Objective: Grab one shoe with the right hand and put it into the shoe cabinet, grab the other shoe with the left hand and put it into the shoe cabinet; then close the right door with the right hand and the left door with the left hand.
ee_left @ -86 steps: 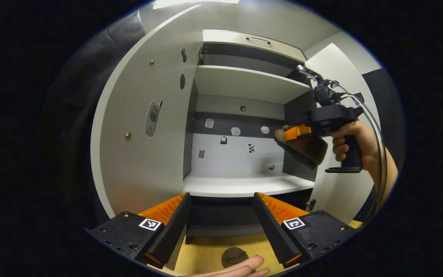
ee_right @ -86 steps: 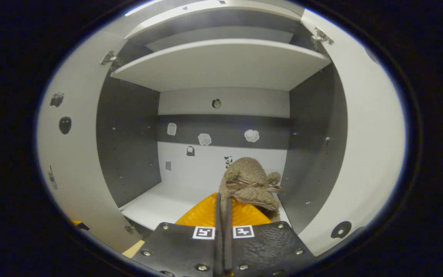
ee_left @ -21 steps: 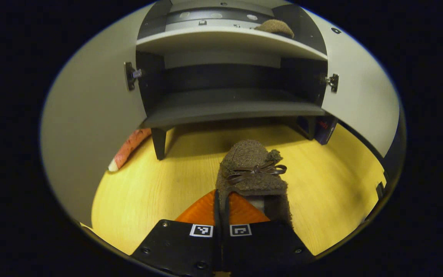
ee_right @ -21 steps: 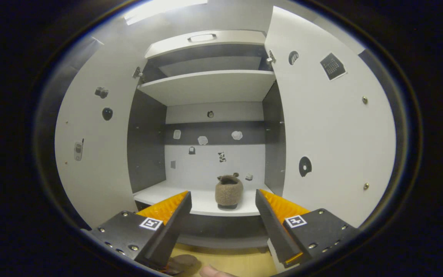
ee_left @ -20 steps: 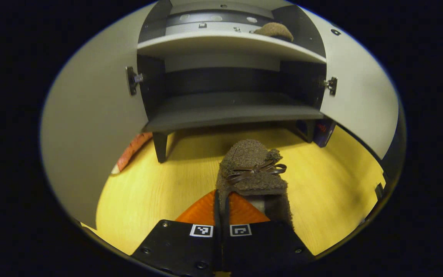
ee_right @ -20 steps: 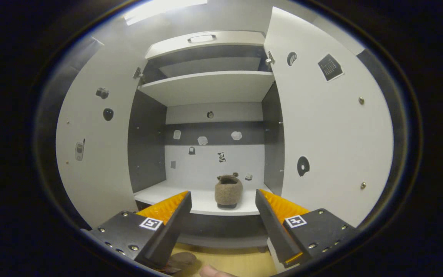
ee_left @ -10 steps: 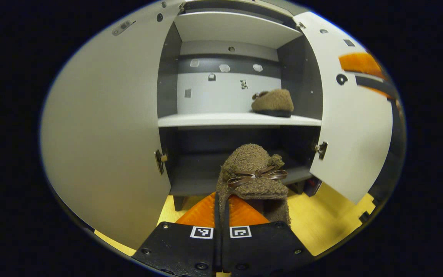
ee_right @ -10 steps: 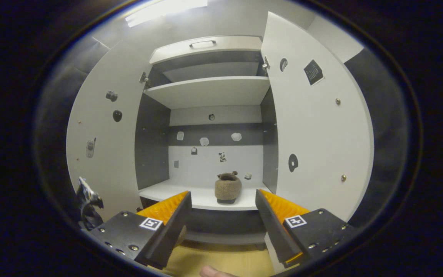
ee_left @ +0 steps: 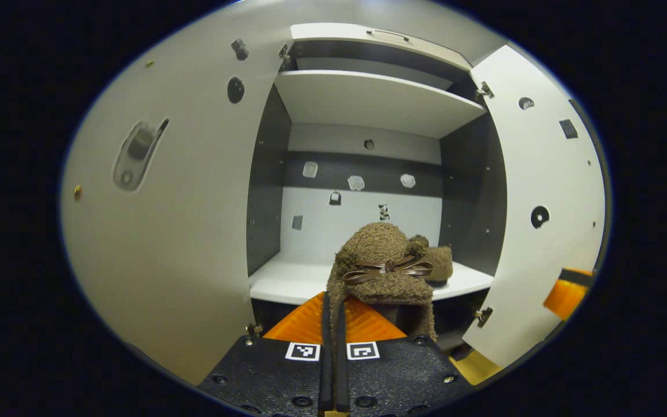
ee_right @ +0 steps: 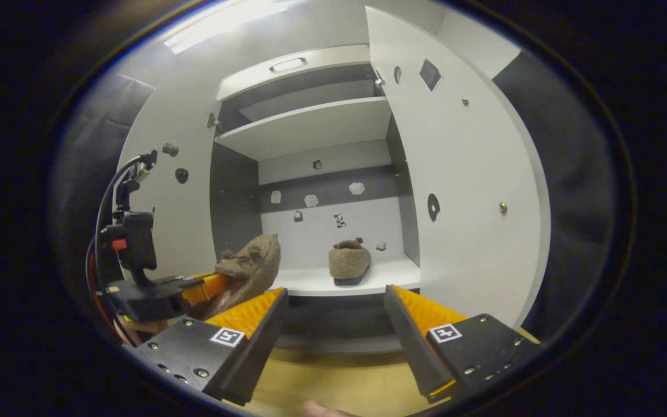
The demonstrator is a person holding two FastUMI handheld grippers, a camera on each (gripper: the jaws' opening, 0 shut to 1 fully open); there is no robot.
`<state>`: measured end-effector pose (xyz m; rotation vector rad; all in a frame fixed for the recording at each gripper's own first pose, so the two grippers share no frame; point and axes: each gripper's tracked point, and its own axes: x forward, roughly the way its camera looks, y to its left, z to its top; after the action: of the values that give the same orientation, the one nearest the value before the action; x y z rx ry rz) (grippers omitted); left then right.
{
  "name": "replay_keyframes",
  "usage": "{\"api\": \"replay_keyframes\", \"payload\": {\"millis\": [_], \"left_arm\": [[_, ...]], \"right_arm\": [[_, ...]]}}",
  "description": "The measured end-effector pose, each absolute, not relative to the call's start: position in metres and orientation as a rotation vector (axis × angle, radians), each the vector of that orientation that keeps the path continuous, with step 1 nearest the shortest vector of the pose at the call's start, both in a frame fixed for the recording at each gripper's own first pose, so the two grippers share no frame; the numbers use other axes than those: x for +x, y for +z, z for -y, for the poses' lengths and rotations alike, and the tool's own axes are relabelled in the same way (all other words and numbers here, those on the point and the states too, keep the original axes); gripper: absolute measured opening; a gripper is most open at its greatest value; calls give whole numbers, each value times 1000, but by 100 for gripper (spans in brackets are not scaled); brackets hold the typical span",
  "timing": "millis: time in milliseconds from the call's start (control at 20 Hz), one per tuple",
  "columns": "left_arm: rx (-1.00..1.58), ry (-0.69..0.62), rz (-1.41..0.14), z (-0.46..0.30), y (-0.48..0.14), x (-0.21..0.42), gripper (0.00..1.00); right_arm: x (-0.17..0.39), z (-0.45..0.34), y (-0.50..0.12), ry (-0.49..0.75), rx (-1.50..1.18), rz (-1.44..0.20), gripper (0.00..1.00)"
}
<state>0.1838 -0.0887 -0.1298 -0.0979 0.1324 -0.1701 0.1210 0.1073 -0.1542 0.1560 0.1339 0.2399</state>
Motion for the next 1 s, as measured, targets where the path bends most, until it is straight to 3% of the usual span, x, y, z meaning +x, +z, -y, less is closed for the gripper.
{"api": "replay_keyframes", "payload": {"millis": [350,400,450,600,1000], "left_arm": [[-123,-152,-46,111,-77,254,3],[-122,-158,-37,117,-75,265,3],[-126,-166,-29,123,-74,275,3],[-137,-124,-25,122,-85,306,3],[-196,-78,-80,115,-141,359,6]], "right_arm": [[120,-76,-148,199,225,-93,99],[120,-75,-150,201,233,-92,96],[118,-74,-150,208,238,-93,100],[111,-68,-146,205,294,-80,96],[106,-58,-142,205,339,-47,100]]}}
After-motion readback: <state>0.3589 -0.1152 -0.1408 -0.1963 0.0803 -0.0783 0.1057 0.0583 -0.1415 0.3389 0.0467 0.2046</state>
